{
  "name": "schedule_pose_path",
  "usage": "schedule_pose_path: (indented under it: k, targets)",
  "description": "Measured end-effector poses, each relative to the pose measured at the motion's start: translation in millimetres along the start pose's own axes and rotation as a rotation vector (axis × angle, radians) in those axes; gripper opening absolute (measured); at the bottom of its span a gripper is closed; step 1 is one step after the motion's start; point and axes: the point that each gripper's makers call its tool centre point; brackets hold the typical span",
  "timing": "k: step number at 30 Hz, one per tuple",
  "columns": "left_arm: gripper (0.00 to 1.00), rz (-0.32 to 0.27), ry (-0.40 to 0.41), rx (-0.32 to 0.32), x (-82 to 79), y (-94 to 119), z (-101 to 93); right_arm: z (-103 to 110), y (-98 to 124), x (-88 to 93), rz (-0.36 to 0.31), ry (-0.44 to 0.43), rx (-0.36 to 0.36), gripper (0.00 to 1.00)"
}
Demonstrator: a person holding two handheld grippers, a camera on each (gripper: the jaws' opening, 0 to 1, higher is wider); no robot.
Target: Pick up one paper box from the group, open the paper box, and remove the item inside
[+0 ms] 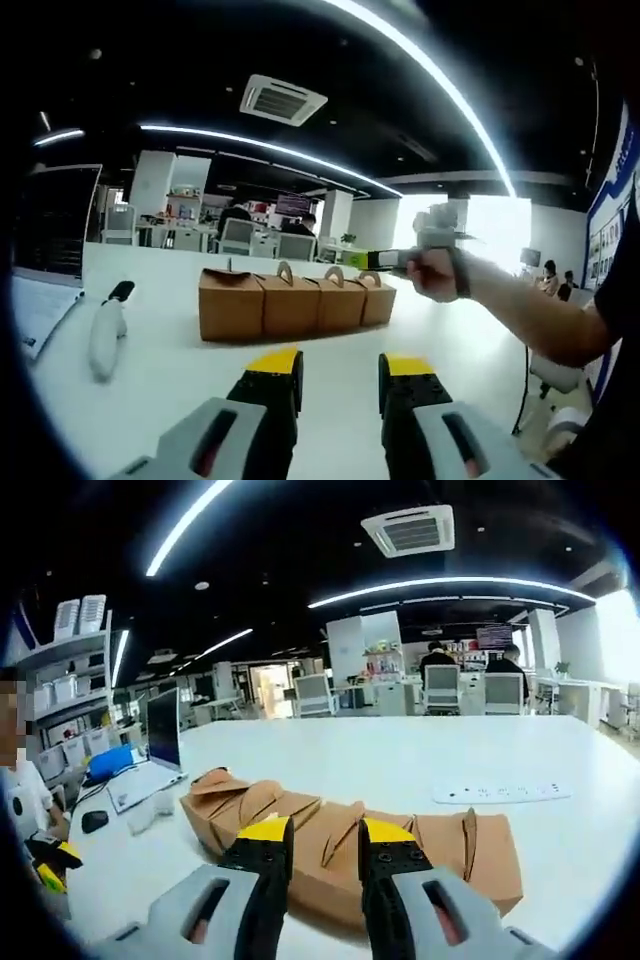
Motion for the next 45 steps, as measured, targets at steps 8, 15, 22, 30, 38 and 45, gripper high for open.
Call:
schedule_pose_path:
  k: [8,15,22,30,38,45]
  targets:
    - [0.32,0.004,0.004,-0.017,0.4,2,6.4,-2,-15,5.5,0.029,0.003,0.027,0.27]
    - [0.32,0.002,0.018,-0.015,3.4,5,6.6,-7,-26,21.6,0.060,-0.012,0.039,0.27]
    - [0.32,0.009,0.035,-0.023,6.4,7,11.1,-6,-31,16.3,0.022,-0.020,0.049,0.21]
    - [0.32,0.001,0.026,-0.033,5.3,12,12.9,-12,-31,21.0,0.008,-0.075,0.094,0.06]
    - [0.32,0.004,0.017,-0.011,7.0,15,8.5,-19,-30,16.1,-0.056,-0.167,0.152,0.03]
    - [0.32,0.006,0.019,-0.016,5.4,19,11.8,-17,-19,6.0,-0.137,-0.250,0.203,0.03]
Point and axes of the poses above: the point that each gripper's makers call its tool centre point, and the gripper's own axes: y roughly backward along the fingers, z roughly to its left, x roughly out of its underside, and after that the axes turned 3 degrees about -x, right-handed
